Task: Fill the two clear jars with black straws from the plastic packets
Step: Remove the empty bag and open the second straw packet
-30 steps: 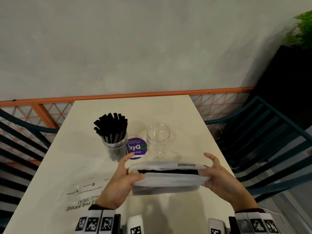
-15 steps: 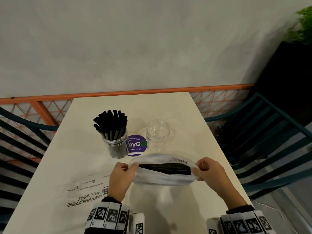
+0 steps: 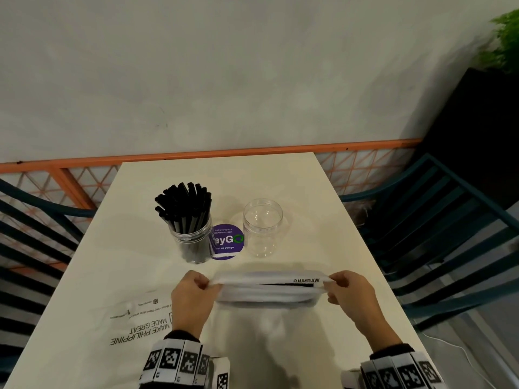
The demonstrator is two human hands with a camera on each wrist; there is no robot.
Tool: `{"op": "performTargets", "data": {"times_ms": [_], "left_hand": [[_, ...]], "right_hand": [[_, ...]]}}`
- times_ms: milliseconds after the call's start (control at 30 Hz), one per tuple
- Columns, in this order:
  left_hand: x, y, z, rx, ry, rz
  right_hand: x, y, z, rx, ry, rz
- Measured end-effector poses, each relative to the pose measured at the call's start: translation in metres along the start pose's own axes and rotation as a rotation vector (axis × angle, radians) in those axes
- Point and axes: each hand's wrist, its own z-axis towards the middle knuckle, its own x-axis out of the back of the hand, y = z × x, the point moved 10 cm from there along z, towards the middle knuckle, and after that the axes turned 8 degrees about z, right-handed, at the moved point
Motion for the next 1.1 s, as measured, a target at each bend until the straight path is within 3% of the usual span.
{"op": "performTargets", "data": {"times_ms": [167, 300, 467, 567, 667, 833, 933, 1033, 1100], "left_hand": [[-0.017, -0.003, 0.004, -0.055, -0.187, -0.047], [-0.045, -0.021, -0.009, 0.269, -0.436, -0.401], [-0.063, -0.028, -0.031, 0.563, -0.649, -0.706], [-0.066, -0.025, -0.036, 0.622, -0.649, -0.780], [-0.071, -0.025, -0.040, 0.634, -0.629, -0.782], [-0.077, -0.023, -0.040, 0.576, -0.622, -0.737], [-0.073, -0.014, -0.038, 0.459, -0.656, -0.684], [-0.065, -0.008, -0.034, 0.313, -0.608, -0.515], [-0.058, -0.009, -0.027, 0.252, -0.524, -0.387]], "right_hand": [[-0.021, 0.010, -0.003, -0.128, -0.249, 0.371], [-0.026, 0.023, 0.001, -0.276, -0.324, 0.562], [-0.038, 0.029, -0.014, -0.512, -0.571, 0.869], [-0.035, 0.034, -0.016, -0.583, -0.525, 0.876], [-0.030, 0.044, -0.011, -0.628, -0.377, 0.815], [-0.026, 0.051, -0.005, -0.587, -0.274, 0.728], [-0.020, 0.030, -0.001, -0.381, -0.308, 0.659], [-0.020, 0.016, -0.003, -0.202, -0.357, 0.365], [-0.013, 0.014, 0.003, -0.142, -0.244, 0.179]]}}
